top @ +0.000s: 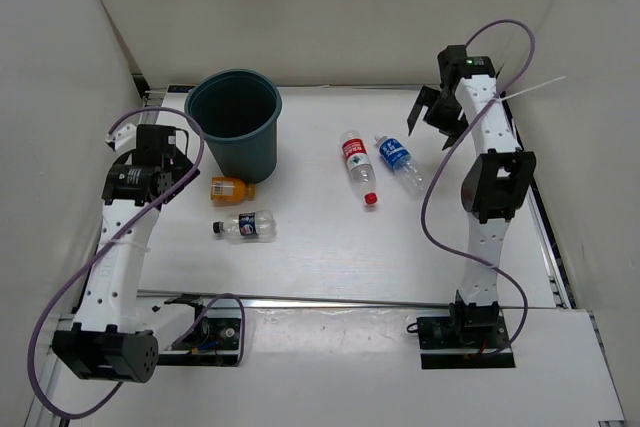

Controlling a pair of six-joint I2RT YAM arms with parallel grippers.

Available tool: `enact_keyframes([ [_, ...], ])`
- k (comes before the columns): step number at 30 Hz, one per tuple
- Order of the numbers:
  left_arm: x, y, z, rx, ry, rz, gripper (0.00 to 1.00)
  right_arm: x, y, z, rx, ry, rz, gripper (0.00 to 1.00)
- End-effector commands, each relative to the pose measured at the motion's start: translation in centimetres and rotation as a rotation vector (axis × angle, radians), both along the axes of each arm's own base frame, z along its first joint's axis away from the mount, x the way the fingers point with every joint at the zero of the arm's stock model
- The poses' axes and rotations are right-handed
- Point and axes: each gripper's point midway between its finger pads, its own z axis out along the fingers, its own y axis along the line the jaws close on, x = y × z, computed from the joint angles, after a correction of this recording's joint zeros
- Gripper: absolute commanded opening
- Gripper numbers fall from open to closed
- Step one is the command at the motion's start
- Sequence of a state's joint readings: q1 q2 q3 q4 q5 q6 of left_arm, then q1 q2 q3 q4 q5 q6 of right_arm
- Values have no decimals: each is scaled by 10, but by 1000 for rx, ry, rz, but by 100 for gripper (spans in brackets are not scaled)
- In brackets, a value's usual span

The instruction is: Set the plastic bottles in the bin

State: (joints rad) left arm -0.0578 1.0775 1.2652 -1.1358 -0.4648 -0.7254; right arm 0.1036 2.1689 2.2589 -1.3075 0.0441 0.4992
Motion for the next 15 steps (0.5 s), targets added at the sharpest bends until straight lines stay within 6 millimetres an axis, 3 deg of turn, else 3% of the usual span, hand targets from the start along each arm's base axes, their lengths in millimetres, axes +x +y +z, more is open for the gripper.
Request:
enact_keyframes([
  [1, 9, -3, -1, 4, 6, -19, 100, 7, 7, -27, -13, 52, 58, 100],
  [8, 7, -4, -2, 3, 38, -31, 100, 11, 27, -56, -25, 98, 111, 100],
  [15, 7, -4, -8, 5, 76, -31, 100, 18, 35, -56, -14, 82, 122, 100],
])
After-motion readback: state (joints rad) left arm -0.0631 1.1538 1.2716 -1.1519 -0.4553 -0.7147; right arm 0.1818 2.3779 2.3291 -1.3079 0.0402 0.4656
